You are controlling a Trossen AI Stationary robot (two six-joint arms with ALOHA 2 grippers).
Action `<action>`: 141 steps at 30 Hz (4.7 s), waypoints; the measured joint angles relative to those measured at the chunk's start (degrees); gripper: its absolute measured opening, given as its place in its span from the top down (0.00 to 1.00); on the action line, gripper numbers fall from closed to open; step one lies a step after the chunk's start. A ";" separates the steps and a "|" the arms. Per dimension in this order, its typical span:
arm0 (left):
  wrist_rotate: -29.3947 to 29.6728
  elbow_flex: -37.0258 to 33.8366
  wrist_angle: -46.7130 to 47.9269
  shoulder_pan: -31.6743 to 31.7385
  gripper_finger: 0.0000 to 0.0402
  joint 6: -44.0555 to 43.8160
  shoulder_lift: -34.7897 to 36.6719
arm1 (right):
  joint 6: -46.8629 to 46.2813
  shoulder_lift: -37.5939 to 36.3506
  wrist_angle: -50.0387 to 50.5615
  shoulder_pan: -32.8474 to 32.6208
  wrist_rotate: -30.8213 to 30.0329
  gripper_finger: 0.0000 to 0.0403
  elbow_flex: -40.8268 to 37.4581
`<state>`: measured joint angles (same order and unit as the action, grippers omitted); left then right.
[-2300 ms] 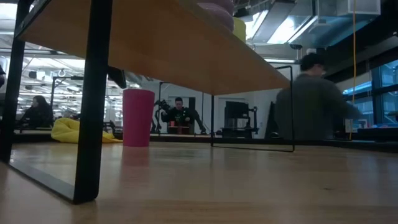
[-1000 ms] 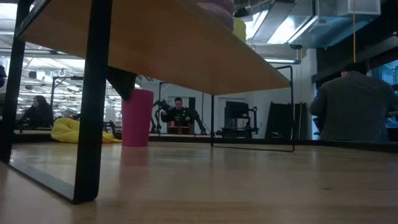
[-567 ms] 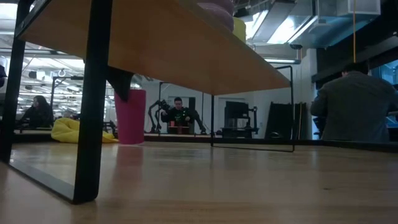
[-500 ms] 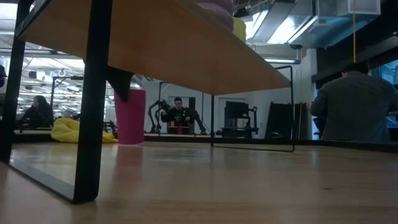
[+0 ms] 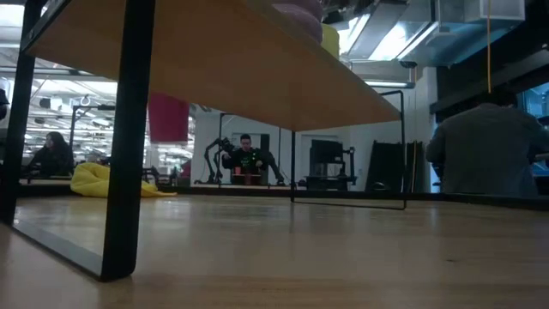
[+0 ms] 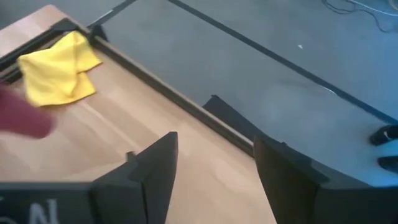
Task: Stack small to large cups/mugs on shelf
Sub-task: Put the red cup on the shelf
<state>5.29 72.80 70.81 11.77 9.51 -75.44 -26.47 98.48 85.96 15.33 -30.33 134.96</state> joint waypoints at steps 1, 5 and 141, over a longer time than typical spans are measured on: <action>-0.19 2.96 2.45 -1.31 0.99 -2.10 0.14 | 0.21 0.00 0.04 0.87 0.02 0.47 0.00; -2.51 14.12 9.79 -7.18 1.00 -11.05 0.07 | 1.76 0.00 0.06 3.89 1.39 0.47 0.00; 15.87 62.18 15.27 -40.08 0.90 -49.68 -36.94 | 1.25 0.00 4.05 -3.20 10.36 0.47 -2.27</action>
<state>21.16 134.98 86.08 -28.32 -40.16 -112.38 -25.21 98.48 90.02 12.13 -19.97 132.68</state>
